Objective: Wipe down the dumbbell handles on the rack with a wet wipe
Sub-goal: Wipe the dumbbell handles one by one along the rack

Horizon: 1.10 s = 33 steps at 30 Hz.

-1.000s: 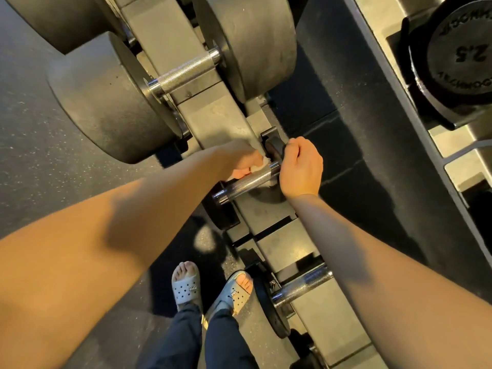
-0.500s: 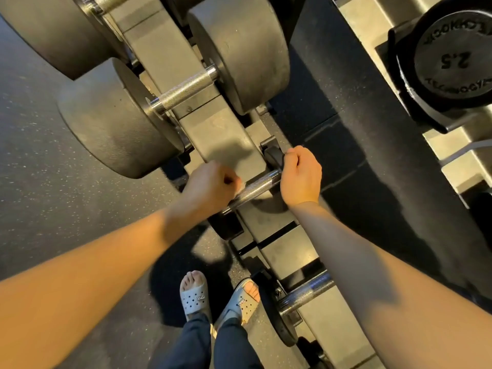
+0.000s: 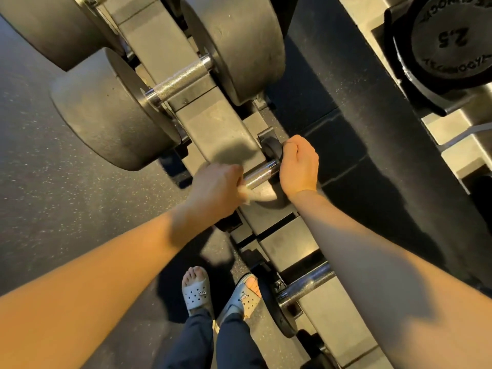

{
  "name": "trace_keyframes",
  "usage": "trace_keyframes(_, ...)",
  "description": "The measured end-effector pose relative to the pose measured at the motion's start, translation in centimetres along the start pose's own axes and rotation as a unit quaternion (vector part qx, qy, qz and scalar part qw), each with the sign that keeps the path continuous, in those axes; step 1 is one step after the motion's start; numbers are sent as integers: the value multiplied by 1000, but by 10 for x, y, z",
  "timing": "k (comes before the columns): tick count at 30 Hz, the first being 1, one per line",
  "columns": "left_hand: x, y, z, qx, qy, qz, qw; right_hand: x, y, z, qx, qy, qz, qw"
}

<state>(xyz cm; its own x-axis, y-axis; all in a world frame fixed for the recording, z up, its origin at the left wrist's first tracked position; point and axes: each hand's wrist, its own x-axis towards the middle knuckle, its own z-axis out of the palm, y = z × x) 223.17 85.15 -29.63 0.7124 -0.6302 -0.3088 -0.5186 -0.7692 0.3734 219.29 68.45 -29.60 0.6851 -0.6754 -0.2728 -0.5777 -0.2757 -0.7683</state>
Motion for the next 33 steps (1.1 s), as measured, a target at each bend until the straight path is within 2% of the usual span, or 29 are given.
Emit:
trace_keyframes(4, -2, -8, -4, 63, -56, -2, 996, 0, 5, 1, 18, 2, -6, 1000)
trace_keyframes(7, 16, 15, -2, -122, 16, -22, 992, 8, 2, 2, -3, -18, 10, 1000)
trace_keyframes(9, 27, 33, 5, -242, 95, 3, 966, 13, 1, 1, 47, -27, 49, 997)
trace_keyframes(10, 28, 39, 8, -263, 113, 21, 958, 9, 1, -3, 95, -25, 67, 993)
trace_keyframes(12, 25, 39, 14, -217, 119, 53, 967, -12, 7, -15, 146, 20, 61, 987)
trace_keyframes(15, 8, 24, 16, -60, 91, 62, 992, -69, 25, -28, 119, 149, 41, 981)
trace_keyframes(16, 3, 16, 16, -8, 85, 60, 995, -88, 28, -26, 147, 142, 65, 977)
trace_keyframes(19, -10, 9, 12, 103, 59, 30, 992, -121, 25, -5, 209, 23, 164, 964)
trace_keyframes(22, -15, 4, 2, 20, 4, -21, 1000, -124, 14, 19, 265, -80, 213, 937)
trace_keyframes(24, -17, -6, -12, -68, -62, -20, 996, -119, 8, 32, 318, -96, 236, 913)
trace_keyframes(27, -25, -17, -31, -157, -156, 26, 975, -114, 4, 41, 375, -106, 257, 884)
trace_keyframes(28, -29, -18, -33, -175, -152, 28, 972, -111, 1, 41, 393, -107, 276, 871)
trace_keyframes(30, -34, -19, -32, -195, -73, -8, 978, -102, -2, 35, 430, -71, 336, 835)
trace_keyframes(32, -40, -20, -28, -159, 21, -55, 985, -88, 1, 29, 454, 14, 365, 812)
trace_keyframes(33, -43, -20, -25, -134, 26, -72, 988, -80, 3, 27, 463, 66, 364, 805)
